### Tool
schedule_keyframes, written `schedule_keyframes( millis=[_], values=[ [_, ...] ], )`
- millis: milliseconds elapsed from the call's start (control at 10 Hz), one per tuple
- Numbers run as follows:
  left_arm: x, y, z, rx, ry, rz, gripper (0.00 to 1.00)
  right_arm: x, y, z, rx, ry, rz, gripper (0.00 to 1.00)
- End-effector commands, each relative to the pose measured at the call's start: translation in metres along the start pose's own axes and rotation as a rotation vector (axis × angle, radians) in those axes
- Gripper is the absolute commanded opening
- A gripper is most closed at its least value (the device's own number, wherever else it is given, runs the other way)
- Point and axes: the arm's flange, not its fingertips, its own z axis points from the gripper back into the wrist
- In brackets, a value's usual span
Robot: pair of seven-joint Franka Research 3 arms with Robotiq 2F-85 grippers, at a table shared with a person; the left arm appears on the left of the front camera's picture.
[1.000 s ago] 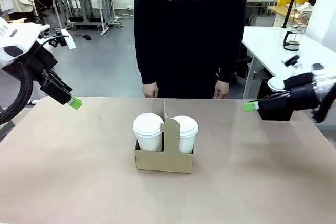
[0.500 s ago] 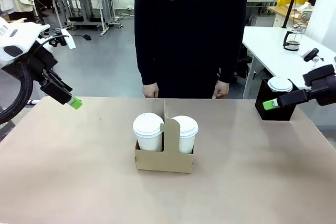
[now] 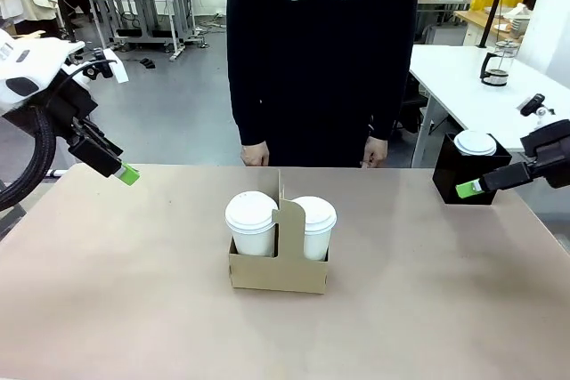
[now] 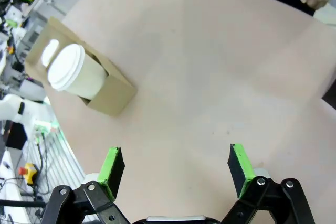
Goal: Pour a drink into a cup and package it in a carrier.
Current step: Insert the held 600 ml Paper Cup into the Cup Carrier.
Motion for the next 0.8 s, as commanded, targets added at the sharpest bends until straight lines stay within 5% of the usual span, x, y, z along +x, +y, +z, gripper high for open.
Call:
schedule_keyframes(
  millis=[0, 700],
  values=[
    [-0.0008, -0.0001, 0.0003, -0.002, 0.002, 0.011, 1.0, 0.0025, 0.0037, 0.0018, -0.003, -0.009, 0.003, 1.0],
    [-0.0008, -0.0001, 0.0003, -0.002, 0.002, 0.011, 1.0, 0.0025, 0.0037, 0.0018, -0.003, -0.009, 0.003, 1.0]
  ],
)
